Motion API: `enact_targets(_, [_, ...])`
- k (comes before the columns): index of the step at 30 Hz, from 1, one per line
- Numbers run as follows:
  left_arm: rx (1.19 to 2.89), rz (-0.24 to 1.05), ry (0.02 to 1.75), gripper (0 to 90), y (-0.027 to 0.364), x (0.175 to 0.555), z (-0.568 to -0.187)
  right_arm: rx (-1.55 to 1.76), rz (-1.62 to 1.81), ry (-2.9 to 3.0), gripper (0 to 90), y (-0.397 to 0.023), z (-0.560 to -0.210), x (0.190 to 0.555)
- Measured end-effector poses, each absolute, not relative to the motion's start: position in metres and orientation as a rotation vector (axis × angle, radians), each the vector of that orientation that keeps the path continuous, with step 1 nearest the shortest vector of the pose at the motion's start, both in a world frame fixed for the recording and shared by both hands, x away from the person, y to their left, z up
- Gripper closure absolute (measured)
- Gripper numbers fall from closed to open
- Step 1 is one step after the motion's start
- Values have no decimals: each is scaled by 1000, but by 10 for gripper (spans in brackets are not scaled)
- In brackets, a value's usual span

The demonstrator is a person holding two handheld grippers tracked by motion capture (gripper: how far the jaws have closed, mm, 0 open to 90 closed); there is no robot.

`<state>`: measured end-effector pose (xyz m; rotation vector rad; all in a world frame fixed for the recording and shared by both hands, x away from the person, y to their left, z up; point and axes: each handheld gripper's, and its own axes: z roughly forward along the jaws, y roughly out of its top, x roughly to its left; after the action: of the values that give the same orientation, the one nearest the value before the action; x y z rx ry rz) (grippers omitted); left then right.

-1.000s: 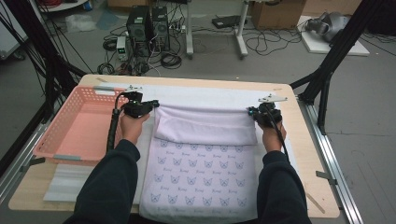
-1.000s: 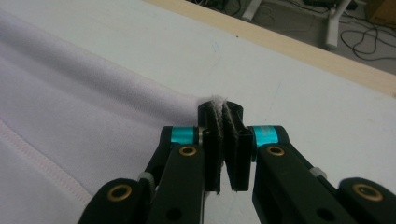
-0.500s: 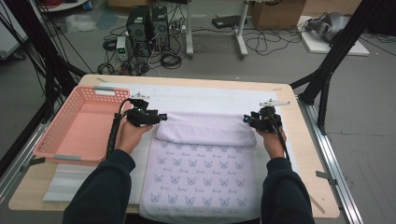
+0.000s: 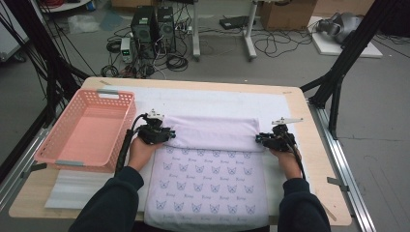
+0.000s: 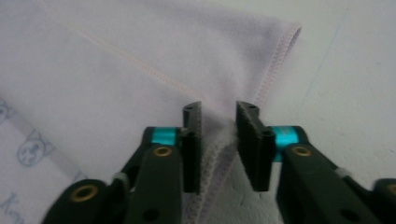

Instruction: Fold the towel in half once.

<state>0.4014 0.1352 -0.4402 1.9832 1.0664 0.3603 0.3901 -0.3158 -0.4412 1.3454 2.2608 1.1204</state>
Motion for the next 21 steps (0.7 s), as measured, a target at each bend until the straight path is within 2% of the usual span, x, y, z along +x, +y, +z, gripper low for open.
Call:
enact_targets(1, [1980, 365, 1063, 792, 136, 399, -440, 1340, 1141, 2263, 813, -317, -442, 388])
enact_targets(3, [1957, 370, 1048, 830, 137, 394, -439, 1328, 1162, 2262, 830, -318, -441, 383])
enact_targets(7, [1885, 405, 995, 830, 140, 382, -430, 1275, 1173, 2260, 837, -318, -438, 371])
enact_targets(21, [1834, 337, 909, 833, 159, 329, -419, 1183, 1304, 2261, 843, -322, -425, 319])
